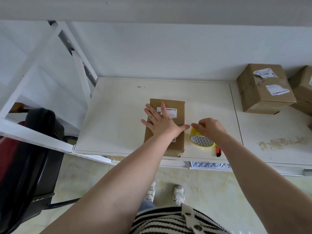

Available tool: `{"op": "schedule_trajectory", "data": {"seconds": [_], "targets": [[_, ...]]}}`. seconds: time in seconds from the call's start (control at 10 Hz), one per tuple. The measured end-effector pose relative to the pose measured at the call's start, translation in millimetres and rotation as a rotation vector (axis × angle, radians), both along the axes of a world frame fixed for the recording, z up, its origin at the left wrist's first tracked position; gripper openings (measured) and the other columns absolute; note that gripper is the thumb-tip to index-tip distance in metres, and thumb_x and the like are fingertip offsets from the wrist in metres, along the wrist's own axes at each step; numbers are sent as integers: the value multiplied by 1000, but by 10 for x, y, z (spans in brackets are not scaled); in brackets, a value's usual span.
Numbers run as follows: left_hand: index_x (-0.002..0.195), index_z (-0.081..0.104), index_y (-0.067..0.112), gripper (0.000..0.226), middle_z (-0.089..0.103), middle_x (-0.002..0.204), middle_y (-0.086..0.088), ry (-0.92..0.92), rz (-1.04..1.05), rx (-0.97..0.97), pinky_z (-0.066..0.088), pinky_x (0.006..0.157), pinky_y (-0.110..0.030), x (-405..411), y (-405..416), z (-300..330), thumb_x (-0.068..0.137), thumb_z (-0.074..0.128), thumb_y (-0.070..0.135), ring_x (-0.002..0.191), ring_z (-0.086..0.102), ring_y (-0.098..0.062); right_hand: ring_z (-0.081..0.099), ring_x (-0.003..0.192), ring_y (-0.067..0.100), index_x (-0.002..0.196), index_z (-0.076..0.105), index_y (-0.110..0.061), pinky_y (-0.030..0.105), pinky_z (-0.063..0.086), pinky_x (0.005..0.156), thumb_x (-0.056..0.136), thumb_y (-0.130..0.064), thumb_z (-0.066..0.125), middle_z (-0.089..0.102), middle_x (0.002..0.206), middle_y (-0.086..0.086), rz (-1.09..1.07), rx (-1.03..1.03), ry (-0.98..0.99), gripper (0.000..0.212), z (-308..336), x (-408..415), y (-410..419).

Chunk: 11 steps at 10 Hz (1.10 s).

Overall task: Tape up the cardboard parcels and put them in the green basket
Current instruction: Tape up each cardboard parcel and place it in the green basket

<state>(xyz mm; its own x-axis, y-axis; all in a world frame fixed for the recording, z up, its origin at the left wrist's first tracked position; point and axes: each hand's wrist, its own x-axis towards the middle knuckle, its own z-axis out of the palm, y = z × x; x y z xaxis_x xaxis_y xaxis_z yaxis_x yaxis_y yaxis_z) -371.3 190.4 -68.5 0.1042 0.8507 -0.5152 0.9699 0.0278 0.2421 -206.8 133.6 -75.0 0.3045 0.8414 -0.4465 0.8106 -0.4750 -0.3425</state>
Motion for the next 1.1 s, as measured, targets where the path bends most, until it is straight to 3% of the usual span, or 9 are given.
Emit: {"op": "schedule_trajectory", "data": {"seconds": [0.6, 1.1], "targets": [[145, -35, 25, 141, -48, 143, -26, -7, 0, 14, -16, 109, -65, -2, 4, -40, 58, 51, 93, 137, -39, -41, 59, 83, 28, 73, 61, -15, 39, 45, 77, 96, -53, 47, 58, 75, 4, 17, 0, -14, 46, 28, -13, -12], [145, -36, 24, 140, -46, 144, -26, -5, -7, 8, -13, 110, -65, -7, 0, -22, 59, 51, 93, 138, -38, -41, 57, 78, 25, 62, 53, -22, 32, 40, 67, 95, -55, 48, 53, 67, -1, 15, -11, -17, 47, -21, 26, 9]]}}
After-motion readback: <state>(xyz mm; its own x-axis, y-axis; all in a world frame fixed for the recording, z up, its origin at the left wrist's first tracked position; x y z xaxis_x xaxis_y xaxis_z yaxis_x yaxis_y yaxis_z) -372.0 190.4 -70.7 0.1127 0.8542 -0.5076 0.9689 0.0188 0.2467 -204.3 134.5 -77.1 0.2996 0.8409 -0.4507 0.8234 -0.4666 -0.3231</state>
